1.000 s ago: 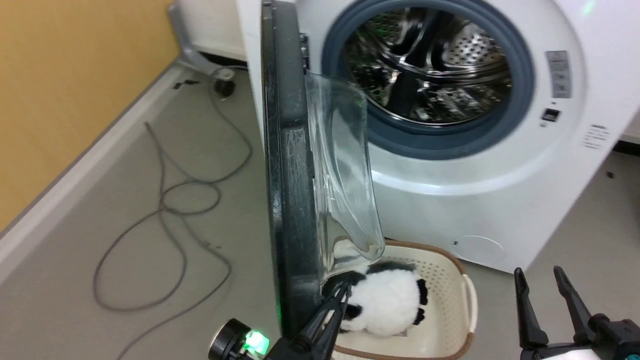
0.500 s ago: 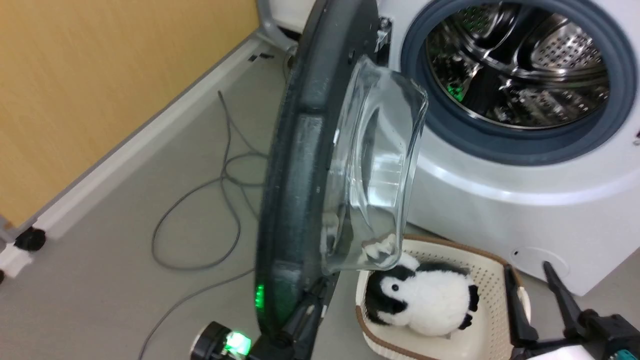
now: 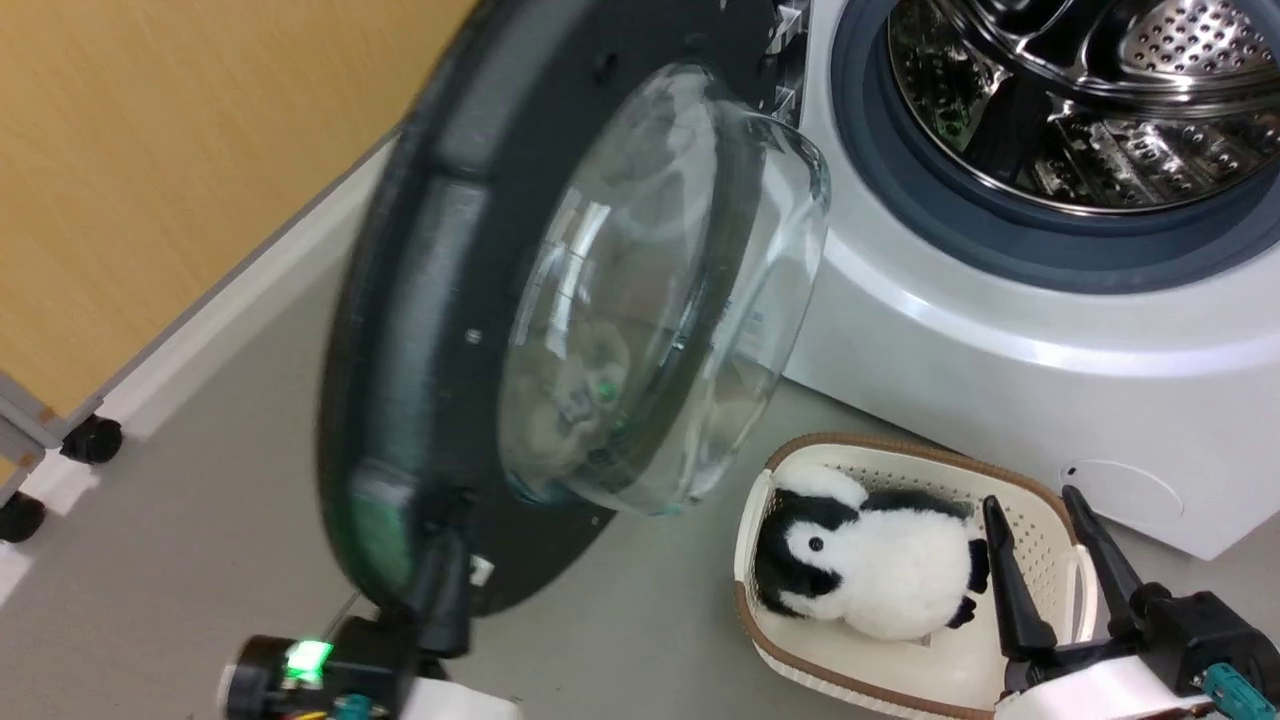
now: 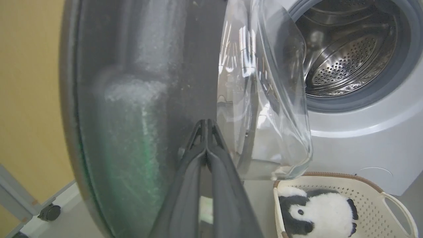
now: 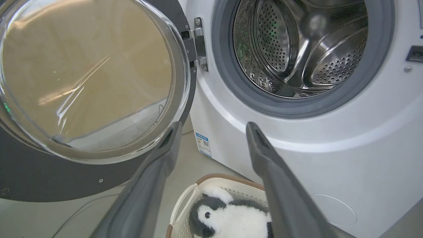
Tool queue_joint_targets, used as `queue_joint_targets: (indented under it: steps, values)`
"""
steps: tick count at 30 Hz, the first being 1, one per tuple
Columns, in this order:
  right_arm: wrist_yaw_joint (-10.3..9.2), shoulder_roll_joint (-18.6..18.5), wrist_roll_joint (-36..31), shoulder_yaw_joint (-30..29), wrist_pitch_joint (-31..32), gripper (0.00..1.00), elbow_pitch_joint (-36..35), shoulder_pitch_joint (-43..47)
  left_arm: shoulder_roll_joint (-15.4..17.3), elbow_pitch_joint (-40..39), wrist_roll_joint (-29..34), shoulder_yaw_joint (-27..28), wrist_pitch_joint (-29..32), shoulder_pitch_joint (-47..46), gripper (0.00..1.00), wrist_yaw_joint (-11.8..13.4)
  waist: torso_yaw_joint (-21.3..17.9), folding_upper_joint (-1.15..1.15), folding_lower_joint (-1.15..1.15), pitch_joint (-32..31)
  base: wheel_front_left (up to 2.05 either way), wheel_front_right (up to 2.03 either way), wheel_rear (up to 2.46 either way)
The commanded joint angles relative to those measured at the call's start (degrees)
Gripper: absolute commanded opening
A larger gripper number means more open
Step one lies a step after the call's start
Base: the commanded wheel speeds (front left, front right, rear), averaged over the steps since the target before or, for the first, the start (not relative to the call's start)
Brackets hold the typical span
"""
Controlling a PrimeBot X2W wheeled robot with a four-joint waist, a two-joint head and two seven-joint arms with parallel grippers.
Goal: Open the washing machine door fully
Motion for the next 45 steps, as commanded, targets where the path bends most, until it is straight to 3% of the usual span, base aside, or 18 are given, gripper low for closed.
queue_joint_targets:
  steps: [1, 8, 26, 32, 45]
  values:
    - [0.05, 0.15, -0.52, -0.15, -0.19, 1.00, 0.05, -0.86, 0.42, 0.01, -0.79, 2.23, 0.11, -0.12, 0.00, 0.66, 0.07, 0.00, 0.00, 0.59, 0.00, 0.00, 0.00]
    - [0.05, 0.15, -2.33, -0.94, -0.19, 1.00, -0.21, -1.57, -0.09, 2.64, -2.98, 10.83, 0.11, -4.70, 0.00, 0.05, 0.27, 0.00, 0.00, 3.45, 0.00, 0.00, 0.00]
    - [0.05, 0.07, -6.05, -2.78, -0.19, 1.00, -1.80, -3.42, -1.71, 16.97, -5.40, 28.84, 0.11, -18.30, 0.00, -5.56, -0.89, 0.00, 0.00, 9.62, 0.00, 0.00, 0.00]
    - [0.05, -0.86, -6.37, -2.24, -0.19, 1.00, -1.45, -4.83, -0.45, 23.36, -4.12, 31.99, 0.11, -24.15, 0.00, -8.20, -1.68, 0.00, 0.00, 11.30, 0.00, 0.00, 0.00]
    - [0.05, -1.88, -6.22, -1.78, -0.19, 1.00, -1.01, -6.42, 3.91, 32.35, -2.14, 38.47, 0.11, -31.62, 0.00, -8.76, -4.47, 0.00, 0.00, 13.23, 0.00, 0.00, 0.00]
